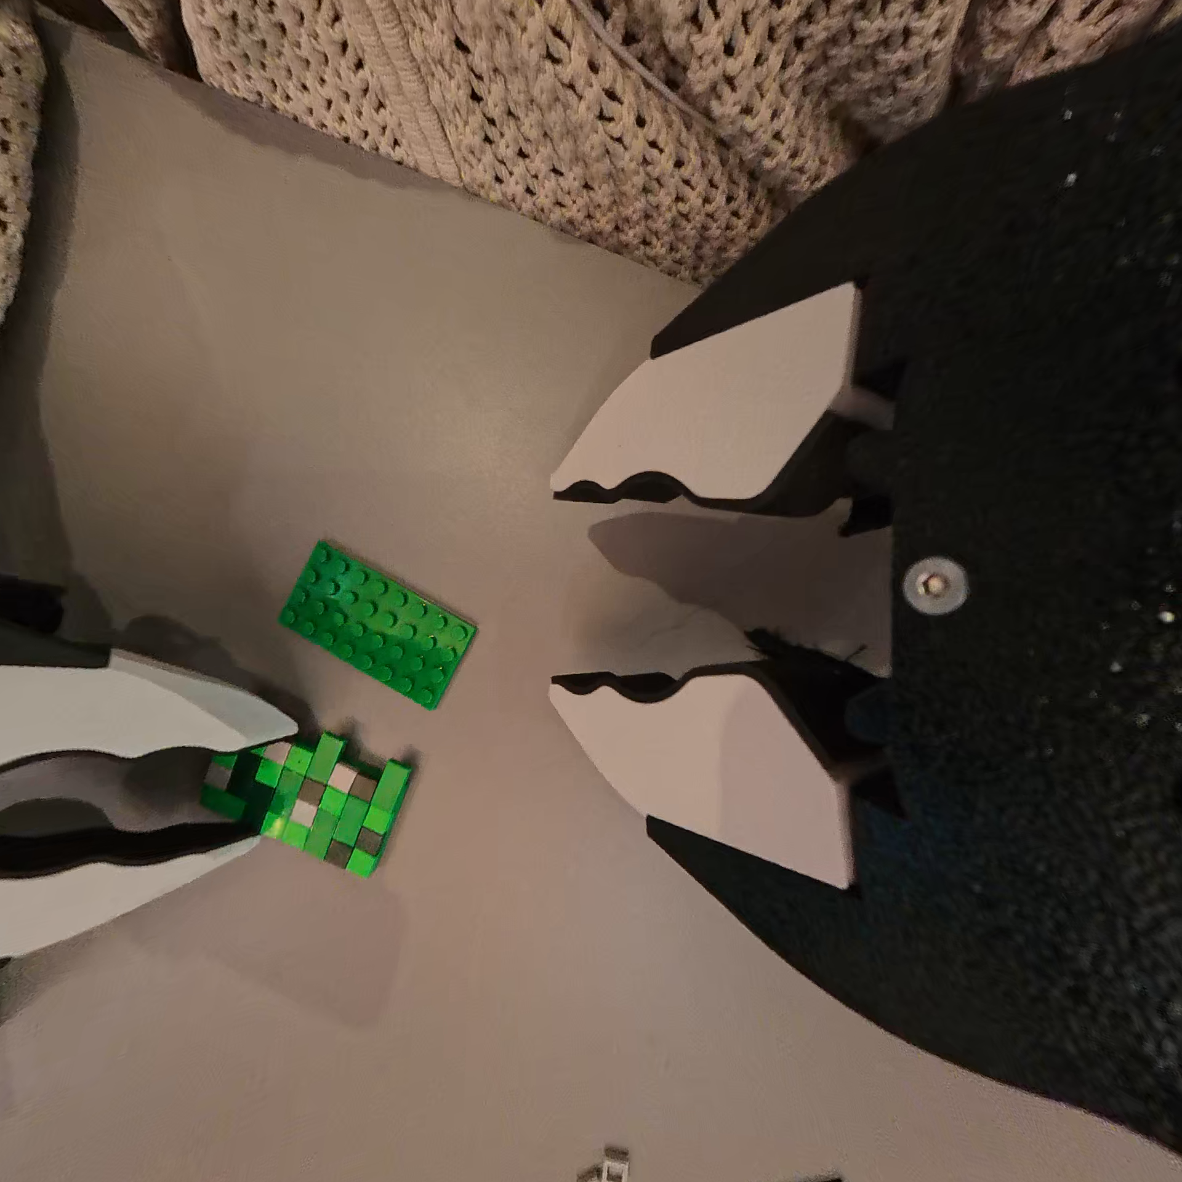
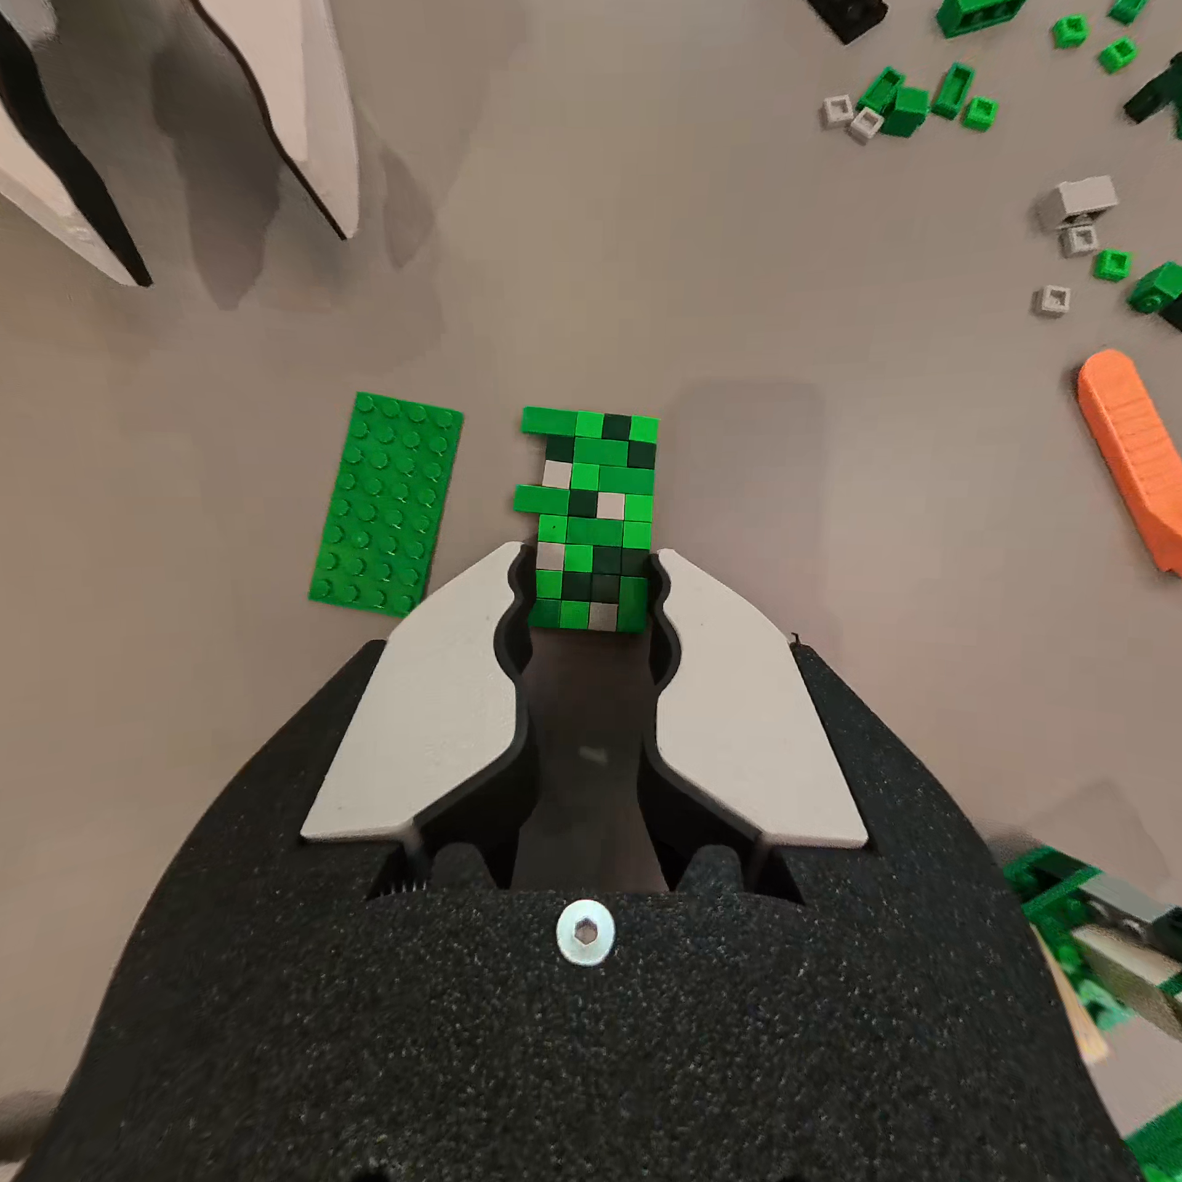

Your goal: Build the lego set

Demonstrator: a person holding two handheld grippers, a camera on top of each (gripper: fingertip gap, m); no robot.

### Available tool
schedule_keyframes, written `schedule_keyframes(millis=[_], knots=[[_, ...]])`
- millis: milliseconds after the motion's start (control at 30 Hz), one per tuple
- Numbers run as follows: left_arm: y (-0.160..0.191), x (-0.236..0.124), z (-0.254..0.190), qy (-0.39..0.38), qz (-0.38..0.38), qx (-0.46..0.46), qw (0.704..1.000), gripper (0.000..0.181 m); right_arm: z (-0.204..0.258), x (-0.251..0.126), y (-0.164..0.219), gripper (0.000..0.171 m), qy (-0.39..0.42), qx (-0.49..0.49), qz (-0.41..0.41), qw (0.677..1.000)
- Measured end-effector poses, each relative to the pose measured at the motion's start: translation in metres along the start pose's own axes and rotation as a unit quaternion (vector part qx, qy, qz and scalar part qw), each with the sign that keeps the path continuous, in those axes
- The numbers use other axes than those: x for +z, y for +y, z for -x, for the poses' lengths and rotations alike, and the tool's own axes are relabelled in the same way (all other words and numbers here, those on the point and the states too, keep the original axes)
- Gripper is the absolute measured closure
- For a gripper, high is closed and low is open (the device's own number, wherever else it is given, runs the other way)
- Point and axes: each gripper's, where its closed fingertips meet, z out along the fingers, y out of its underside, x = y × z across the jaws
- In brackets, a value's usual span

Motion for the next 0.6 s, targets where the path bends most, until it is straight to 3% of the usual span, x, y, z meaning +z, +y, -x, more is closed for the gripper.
schedule_keyframes(millis=[200,600], knots=[[-0.008,-0.001,0.004,-0.019,-0.032,0.014,0.999,0.131,0.015,-0.013,-0.011,0.138,-0.005,0.027,-0.043,0.999],[-0.010,0.005,0.003,-0.014,-0.035,0.019,0.999,0.130,0.033,-0.005,-0.008,0.138,-0.036,0.079,-0.049,0.995]])
